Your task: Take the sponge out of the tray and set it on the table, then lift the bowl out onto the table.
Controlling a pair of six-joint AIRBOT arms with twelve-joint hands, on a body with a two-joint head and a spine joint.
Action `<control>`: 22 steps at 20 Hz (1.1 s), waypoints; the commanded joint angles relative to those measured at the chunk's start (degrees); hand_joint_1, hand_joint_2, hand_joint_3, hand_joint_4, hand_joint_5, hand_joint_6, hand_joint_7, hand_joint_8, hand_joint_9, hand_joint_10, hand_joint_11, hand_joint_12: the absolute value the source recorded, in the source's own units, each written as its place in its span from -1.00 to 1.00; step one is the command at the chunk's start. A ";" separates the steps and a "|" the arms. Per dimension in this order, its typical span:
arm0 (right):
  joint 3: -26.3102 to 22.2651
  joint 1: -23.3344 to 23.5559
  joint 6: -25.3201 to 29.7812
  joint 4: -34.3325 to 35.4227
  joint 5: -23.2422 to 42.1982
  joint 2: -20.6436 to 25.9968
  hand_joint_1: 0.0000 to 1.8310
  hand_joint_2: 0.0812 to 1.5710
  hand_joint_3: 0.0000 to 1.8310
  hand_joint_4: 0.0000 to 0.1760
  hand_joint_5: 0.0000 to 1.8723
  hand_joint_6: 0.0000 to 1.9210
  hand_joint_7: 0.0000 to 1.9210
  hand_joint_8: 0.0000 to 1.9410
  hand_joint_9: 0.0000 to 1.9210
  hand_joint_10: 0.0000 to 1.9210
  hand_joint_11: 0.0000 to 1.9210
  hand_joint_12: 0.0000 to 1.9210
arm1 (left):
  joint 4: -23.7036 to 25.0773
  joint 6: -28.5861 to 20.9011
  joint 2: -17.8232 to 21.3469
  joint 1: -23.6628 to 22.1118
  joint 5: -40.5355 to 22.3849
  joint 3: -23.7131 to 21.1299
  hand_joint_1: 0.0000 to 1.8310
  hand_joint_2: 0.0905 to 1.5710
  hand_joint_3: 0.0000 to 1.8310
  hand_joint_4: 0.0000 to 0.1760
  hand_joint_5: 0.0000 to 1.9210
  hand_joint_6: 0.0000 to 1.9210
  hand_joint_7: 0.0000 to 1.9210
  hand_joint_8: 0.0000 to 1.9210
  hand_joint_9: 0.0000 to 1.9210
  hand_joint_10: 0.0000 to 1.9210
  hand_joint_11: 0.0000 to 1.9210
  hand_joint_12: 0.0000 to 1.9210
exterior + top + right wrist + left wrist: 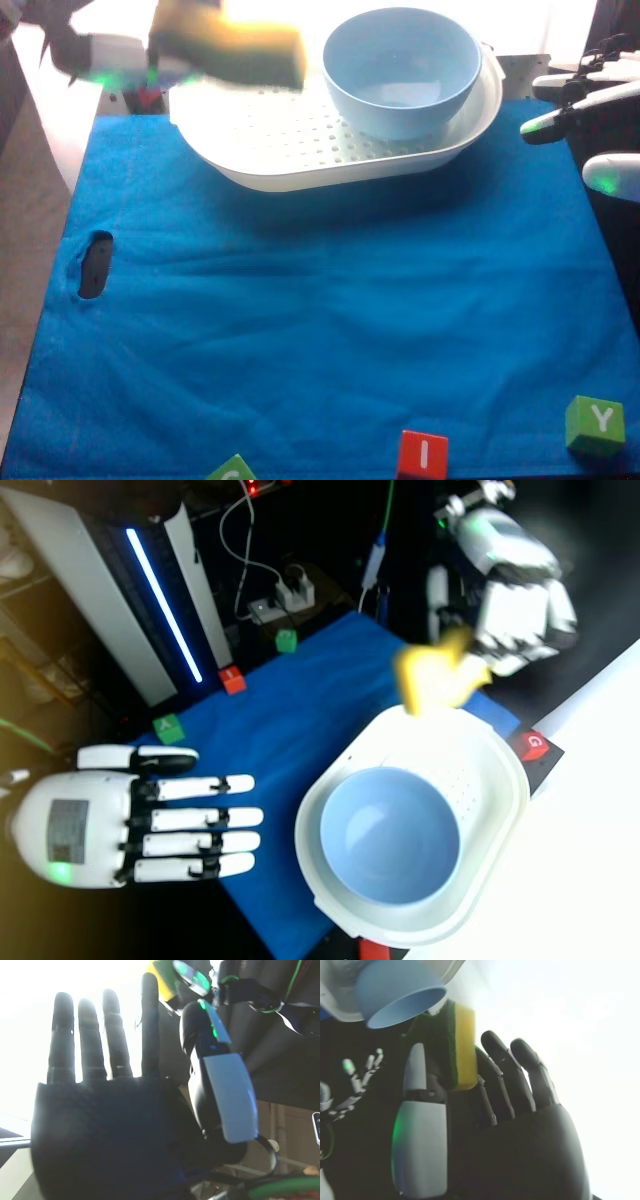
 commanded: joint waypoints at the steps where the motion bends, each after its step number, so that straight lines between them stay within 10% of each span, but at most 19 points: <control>1: -0.08 0.79 0.58 3.26 6.11 -0.08 -0.56 0.72 -1.00 0.12 -0.34 -1.00 -0.70 -1.00 -0.84 -1.00 -1.00 -0.55 | -1.43 -2.36 1.28 1.07 -9.56 -0.44 0.38 0.33 -1.00 -1.00 0.14 -0.39 0.11 0.09 -0.11 -0.05 -0.45 0.61; 4: -0.28 0.77 0.58 3.40 6.11 -0.09 -0.46 0.77 -0.99 -0.15 -0.32 -1.00 -0.68 -1.00 -0.80 -1.00 -1.00 -0.47 | -2.59 -6.45 5.11 8.76 -15.13 -4.06 0.40 0.31 -1.00 -1.00 0.24 -0.60 0.14 0.09 -0.07 0.13 -0.54 0.50; 5: -0.28 0.76 0.58 3.44 6.11 -0.09 -0.49 0.77 -0.99 -0.24 -0.32 -1.00 -0.68 -1.00 -0.81 -1.00 -1.00 -0.45 | -2.81 -6.45 5.70 10.16 -15.19 -4.84 0.40 0.32 -1.00 -1.00 0.23 -0.60 0.11 0.15 -0.11 0.33 -0.46 0.73; 7: -0.27 0.74 0.58 3.60 6.11 -0.11 -0.55 0.75 -1.00 0.08 -0.30 -1.00 -0.65 -1.00 -0.78 -1.00 -1.00 -0.40 | -3.24 -6.46 6.40 14.34 -15.24 -6.97 0.39 0.36 -1.00 -1.00 0.19 -0.58 0.02 0.33 -0.15 0.67 -0.33 0.96; 15: 0.07 0.74 0.58 3.54 6.10 -0.48 -0.67 0.73 -1.00 0.30 -0.32 -1.00 -0.66 -1.00 -0.79 -1.00 -1.00 -0.65 | -3.28 -8.79 3.31 19.80 -12.60 -7.21 0.37 0.43 -1.00 -1.00 -0.05 -0.14 -0.02 0.35 -0.15 0.22 -0.28 0.50; 18: 0.14 0.73 0.58 3.51 6.10 -0.65 -0.68 0.72 -1.00 0.50 -0.32 -1.00 -0.65 -1.00 -0.79 -1.00 -0.98 -0.64 | -4.21 -9.20 2.40 20.97 -12.04 -6.53 0.36 0.43 -1.00 -1.00 -0.03 -0.18 -0.02 0.35 -0.17 0.27 -0.42 0.61; 19: 0.14 0.73 0.58 3.54 6.10 -0.65 -0.62 0.74 -1.00 0.18 -0.32 -1.00 -0.65 -1.00 -0.79 -1.00 -0.98 -0.63 | -4.45 -9.21 2.28 21.14 -12.11 -6.51 0.16 0.41 -1.00 -0.32 -0.02 0.03 -0.09 -0.20 -0.21 0.08 -0.52 0.51; 20: 0.13 0.73 0.58 3.58 6.10 -0.65 -0.59 0.74 -1.00 0.12 -0.32 -1.00 -0.65 -1.00 -0.79 -1.00 -0.98 -0.62 | -4.71 -9.21 2.24 21.29 -12.38 -6.54 0.06 0.31 -1.00 -1.00 -0.09 -0.58 -0.08 -0.58 -0.25 -0.15 -0.58 0.41; 22: 0.06 0.73 0.66 3.61 6.10 -0.64 -0.59 0.74 -1.00 0.15 -0.32 -1.00 -0.66 -1.00 -0.77 -0.99 -0.97 -0.61 | -4.94 -9.21 2.27 21.38 -12.78 -6.55 -0.03 0.23 -1.00 -0.76 -0.19 -0.89 -0.19 -0.88 -0.36 -0.47 -0.78 0.34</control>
